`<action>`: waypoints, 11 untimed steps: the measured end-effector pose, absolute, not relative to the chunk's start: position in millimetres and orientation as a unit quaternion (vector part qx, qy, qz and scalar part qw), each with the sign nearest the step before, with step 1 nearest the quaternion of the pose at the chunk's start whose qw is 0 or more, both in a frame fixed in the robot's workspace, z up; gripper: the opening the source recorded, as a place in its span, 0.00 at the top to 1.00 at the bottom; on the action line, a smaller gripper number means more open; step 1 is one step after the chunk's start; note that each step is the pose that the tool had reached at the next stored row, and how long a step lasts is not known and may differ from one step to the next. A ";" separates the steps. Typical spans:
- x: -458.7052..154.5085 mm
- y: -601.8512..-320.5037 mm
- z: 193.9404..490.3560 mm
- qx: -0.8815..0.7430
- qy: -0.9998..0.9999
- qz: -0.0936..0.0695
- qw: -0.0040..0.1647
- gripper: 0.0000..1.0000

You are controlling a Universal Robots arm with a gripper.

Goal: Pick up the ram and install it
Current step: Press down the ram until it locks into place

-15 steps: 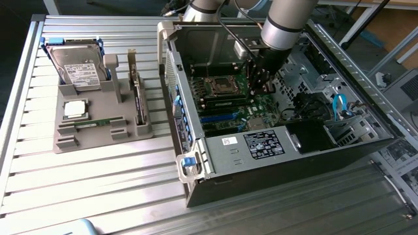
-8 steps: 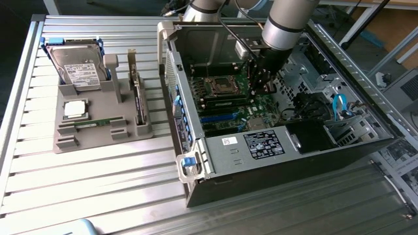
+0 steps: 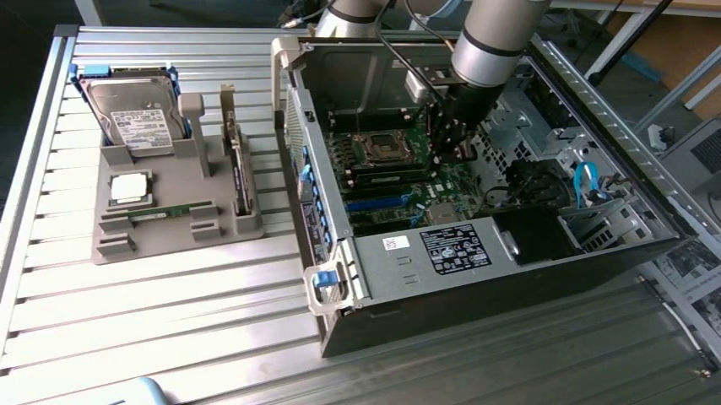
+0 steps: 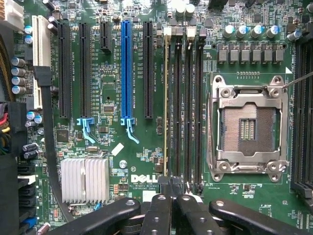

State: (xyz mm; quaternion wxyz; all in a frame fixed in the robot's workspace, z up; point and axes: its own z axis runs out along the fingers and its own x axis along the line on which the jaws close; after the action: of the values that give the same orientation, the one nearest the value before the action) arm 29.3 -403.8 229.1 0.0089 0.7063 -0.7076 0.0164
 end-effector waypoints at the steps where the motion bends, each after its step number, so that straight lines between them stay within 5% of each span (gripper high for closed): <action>1: 29.3 -403.6 230.7 0.706 -0.708 0.016 0.008 0.89; 11: 25.9 -403.8 249.3 0.706 -0.708 0.016 0.007 0.89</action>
State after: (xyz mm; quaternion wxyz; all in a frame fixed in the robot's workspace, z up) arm 25.9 -403.8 249.3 0.0071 0.7064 -0.7076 0.0165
